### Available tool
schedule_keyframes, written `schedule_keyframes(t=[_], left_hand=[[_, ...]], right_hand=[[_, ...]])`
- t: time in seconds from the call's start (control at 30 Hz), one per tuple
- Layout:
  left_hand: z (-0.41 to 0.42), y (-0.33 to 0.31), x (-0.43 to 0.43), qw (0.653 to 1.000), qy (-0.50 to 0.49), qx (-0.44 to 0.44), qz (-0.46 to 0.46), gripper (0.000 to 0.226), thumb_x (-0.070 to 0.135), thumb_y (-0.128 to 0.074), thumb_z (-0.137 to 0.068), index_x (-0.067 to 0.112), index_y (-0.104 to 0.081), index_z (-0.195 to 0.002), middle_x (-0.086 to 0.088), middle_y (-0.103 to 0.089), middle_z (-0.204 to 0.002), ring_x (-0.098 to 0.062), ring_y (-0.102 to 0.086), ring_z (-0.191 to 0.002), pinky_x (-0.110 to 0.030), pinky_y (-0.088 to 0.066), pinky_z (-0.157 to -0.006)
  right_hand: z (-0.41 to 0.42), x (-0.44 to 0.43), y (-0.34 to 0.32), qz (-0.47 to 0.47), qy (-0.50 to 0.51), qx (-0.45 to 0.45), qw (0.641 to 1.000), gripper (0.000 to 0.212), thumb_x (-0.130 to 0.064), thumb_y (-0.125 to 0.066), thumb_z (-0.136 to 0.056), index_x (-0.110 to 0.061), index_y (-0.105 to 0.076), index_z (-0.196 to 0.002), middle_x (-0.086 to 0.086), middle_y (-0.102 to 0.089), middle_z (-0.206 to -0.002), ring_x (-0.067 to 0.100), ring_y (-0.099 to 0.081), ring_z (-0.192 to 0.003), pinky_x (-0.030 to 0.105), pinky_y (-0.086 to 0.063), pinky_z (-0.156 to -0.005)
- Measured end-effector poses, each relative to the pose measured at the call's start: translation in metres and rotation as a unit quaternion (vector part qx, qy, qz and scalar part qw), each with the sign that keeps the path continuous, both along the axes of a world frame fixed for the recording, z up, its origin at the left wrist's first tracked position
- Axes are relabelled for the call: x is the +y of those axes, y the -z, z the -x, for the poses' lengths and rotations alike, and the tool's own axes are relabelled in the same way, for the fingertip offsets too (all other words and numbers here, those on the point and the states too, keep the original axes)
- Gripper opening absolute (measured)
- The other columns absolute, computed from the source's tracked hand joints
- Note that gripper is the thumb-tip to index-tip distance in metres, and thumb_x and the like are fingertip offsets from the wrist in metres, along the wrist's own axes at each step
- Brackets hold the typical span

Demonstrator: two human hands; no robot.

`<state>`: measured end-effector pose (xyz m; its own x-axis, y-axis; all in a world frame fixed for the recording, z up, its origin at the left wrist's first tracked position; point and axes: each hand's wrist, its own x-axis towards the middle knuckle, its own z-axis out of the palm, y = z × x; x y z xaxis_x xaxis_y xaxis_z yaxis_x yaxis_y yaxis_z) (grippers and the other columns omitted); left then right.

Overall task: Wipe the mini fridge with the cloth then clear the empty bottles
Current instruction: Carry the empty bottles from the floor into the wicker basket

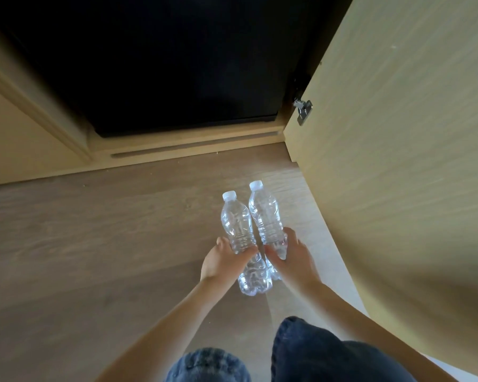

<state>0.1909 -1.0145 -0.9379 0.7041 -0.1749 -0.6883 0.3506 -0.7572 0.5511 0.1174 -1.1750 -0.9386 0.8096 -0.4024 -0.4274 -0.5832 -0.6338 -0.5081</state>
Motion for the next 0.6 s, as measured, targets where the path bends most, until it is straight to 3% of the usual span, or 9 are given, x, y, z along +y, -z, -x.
schedule_keyframes(t=[0.13, 0.23, 0.33, 0.4, 0.47, 0.53, 0.6], left_hand=[[0.008, 0.005, -0.005, 1.0, -0.018, -0.007, 0.002, 0.049, 0.061, -0.06, -0.075, 0.013, -0.051, -0.083, 0.005, -0.063, -0.072, -0.01, -0.058, -0.061, -0.028, -0.033, -0.048], [0.012, 0.002, 0.0, 0.999, -0.026, -0.021, 0.0, 0.047, 0.062, -0.062, -0.074, 0.019, -0.05, -0.089, 0.006, -0.063, -0.077, -0.009, -0.059, -0.068, -0.027, -0.034, -0.051], [0.018, -0.017, 0.012, 0.999, -0.041, -0.025, -0.004, 0.047, 0.06, -0.065, -0.075, 0.022, -0.049, -0.097, 0.006, -0.06, -0.084, -0.012, -0.059, -0.075, -0.029, -0.038, -0.056], [0.022, -0.045, 0.021, 0.998, -0.058, -0.011, -0.008, 0.051, 0.058, -0.068, -0.076, 0.022, -0.05, -0.108, 0.008, -0.061, -0.087, -0.009, -0.062, -0.077, -0.029, -0.043, -0.06], [0.025, -0.083, 0.031, 0.997, -0.074, 0.0, -0.009, 0.052, 0.057, -0.07, -0.076, 0.025, -0.05, -0.111, 0.012, -0.061, -0.086, 0.002, -0.062, -0.066, -0.025, -0.042, -0.056], [0.024, -0.132, 0.044, 0.996, -0.095, 0.001, -0.001, 0.048, 0.056, -0.073, -0.075, 0.028, -0.052, -0.108, 0.014, -0.063, -0.082, 0.006, -0.062, -0.059, -0.02, -0.041, -0.052], [0.021, -0.188, 0.057, 0.993, -0.115, -0.013, 0.009, 0.04, 0.056, -0.074, -0.074, 0.033, -0.054, -0.099, 0.016, -0.065, -0.081, 0.008, -0.062, -0.064, -0.014, -0.039, -0.048]], right_hand=[[0.003, 0.002, 0.005, -0.028, 0.026, -0.038, 0.999, 0.084, -0.071, -0.051, -0.081, -0.011, -0.045, -0.139, 0.001, -0.066, -0.114, 0.013, -0.062, -0.097, 0.021, -0.046, -0.073], [0.005, -0.002, 0.007, -0.015, 0.045, -0.064, 0.997, 0.072, -0.062, -0.06, -0.086, -0.013, -0.046, -0.137, -0.001, -0.063, -0.11, 0.015, -0.059, -0.1, 0.025, -0.041, -0.077], [0.011, -0.003, -0.009, -0.03, 0.075, -0.074, 0.994, 0.068, -0.058, -0.064, -0.086, -0.017, -0.045, -0.137, -0.001, -0.061, -0.109, 0.017, -0.059, -0.103, 0.031, -0.045, -0.081], [0.015, 0.001, -0.035, -0.052, 0.089, -0.067, 0.992, 0.068, -0.061, -0.062, -0.084, -0.019, -0.045, -0.135, -0.001, -0.061, -0.11, 0.019, -0.059, -0.104, 0.035, -0.049, -0.085], [0.021, 0.01, -0.07, -0.067, 0.091, -0.064, 0.992, 0.067, -0.062, -0.061, -0.082, -0.021, -0.046, -0.133, -0.004, -0.06, -0.109, 0.019, -0.059, -0.102, 0.035, -0.048, -0.085], [0.024, 0.021, -0.113, -0.076, 0.088, -0.075, 0.99, 0.059, -0.054, -0.068, -0.085, -0.022, -0.048, -0.13, -0.008, -0.059, -0.106, 0.019, -0.06, -0.099, 0.032, -0.048, -0.083], [0.025, 0.032, -0.161, -0.078, 0.086, -0.087, 0.989, 0.053, -0.047, -0.072, -0.086, -0.024, -0.049, -0.128, -0.014, -0.059, -0.102, 0.015, -0.06, -0.095, 0.029, -0.048, -0.081]])
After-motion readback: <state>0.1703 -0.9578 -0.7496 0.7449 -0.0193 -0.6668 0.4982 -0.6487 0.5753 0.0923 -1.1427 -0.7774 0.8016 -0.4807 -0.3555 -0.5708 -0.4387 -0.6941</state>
